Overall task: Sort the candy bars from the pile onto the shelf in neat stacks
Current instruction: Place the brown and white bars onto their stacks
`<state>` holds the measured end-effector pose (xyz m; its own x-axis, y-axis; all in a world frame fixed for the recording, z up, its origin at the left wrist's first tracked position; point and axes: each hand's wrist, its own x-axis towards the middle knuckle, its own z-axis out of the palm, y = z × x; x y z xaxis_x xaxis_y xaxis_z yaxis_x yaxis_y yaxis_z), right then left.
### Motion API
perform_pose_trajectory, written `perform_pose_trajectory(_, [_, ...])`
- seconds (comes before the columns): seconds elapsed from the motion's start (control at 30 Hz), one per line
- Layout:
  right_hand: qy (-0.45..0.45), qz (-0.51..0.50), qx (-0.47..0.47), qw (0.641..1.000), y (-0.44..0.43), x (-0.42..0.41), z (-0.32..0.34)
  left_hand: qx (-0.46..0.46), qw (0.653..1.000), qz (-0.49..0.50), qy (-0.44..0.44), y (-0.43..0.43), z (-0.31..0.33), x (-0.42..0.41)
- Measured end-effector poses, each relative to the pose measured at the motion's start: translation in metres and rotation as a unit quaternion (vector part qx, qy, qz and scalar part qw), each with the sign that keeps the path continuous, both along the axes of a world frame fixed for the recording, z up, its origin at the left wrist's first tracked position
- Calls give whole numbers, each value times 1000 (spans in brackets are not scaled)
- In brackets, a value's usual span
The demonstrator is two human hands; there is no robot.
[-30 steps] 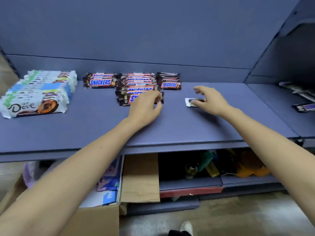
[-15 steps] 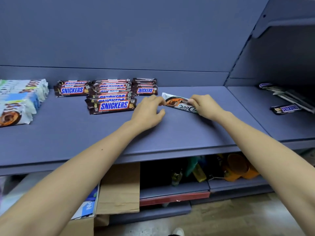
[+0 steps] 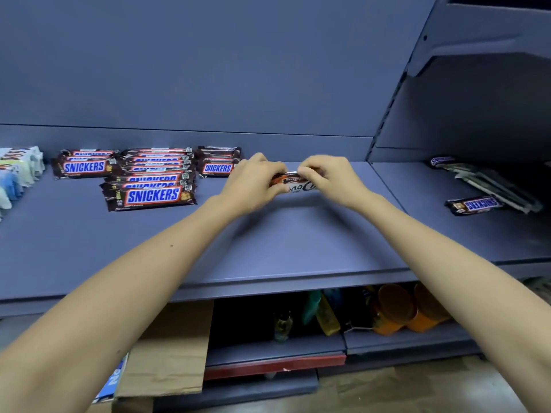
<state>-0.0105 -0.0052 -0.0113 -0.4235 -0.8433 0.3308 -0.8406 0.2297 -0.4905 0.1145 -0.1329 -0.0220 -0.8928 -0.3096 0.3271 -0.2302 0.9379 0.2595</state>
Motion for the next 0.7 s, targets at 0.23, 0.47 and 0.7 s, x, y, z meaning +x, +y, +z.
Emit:
perform_pose_trajectory(0.23, [-304,-44,-113,945,-16,3,2,636,729,96,234,5,0,4])
perform_pose_trajectory(0.47, [-314,83,-18,946,-65,49,-14,763,568,144,273,-8,2,29])
perform_pose_trajectory(0.7, [-224,113,-4,968,-123,95,-18,656,642,219,331,-48,-2,101])
